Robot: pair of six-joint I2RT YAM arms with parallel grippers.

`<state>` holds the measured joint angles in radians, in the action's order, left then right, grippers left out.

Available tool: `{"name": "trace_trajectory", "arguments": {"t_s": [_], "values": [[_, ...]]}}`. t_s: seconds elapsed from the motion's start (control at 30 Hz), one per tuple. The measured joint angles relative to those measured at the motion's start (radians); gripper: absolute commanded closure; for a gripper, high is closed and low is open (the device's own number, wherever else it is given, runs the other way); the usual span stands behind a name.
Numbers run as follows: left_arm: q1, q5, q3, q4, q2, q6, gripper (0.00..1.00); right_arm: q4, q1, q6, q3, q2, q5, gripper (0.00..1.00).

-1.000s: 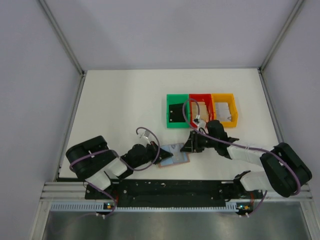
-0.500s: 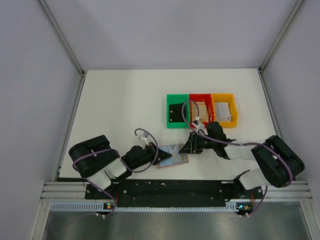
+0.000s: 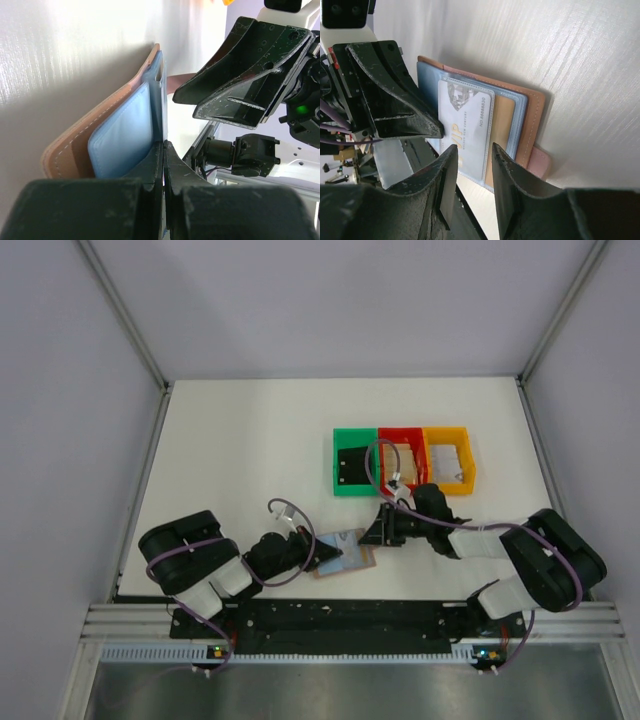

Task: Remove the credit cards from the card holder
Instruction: Remove the credit card from the card holder.

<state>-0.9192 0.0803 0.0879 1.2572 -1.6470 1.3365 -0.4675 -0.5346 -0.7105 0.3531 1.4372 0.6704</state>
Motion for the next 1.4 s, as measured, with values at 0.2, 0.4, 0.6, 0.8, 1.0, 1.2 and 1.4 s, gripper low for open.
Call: {"name": "trace_trajectory", "arguments": {"t_s": [0.2,0.4,0.6,0.8,1.0,1.2,1.4], "values": [[0.0,0.001,-0.001,0.0,-0.001,-0.004,1.0,0.003,0.002,0.0,0.0,0.0,0.002,0.66],[0.0,0.002,0.0,0.0,-0.001,-0.011,1.0,-0.004,0.002,0.0,0.0,0.018,0.017,0.66],[-0.005,0.002,0.0,0.0,-0.001,-0.025,1.0,-0.027,0.003,-0.009,0.0,0.052,0.038,0.64],[-0.011,0.003,0.001,0.0,-0.001,-0.031,1.0,-0.076,0.003,-0.031,0.0,0.098,0.059,0.64],[-0.013,0.003,0.004,-0.001,0.0,-0.039,1.0,-0.124,0.003,-0.049,0.0,0.127,0.076,0.71],[-0.014,0.002,0.004,0.0,0.023,-0.056,1.0,-0.182,0.004,-0.072,-0.006,0.15,0.081,0.97],[-0.016,-0.014,-0.017,0.0,0.031,-0.058,1.0,-0.198,0.014,-0.079,-0.02,0.15,0.081,1.0]]}}
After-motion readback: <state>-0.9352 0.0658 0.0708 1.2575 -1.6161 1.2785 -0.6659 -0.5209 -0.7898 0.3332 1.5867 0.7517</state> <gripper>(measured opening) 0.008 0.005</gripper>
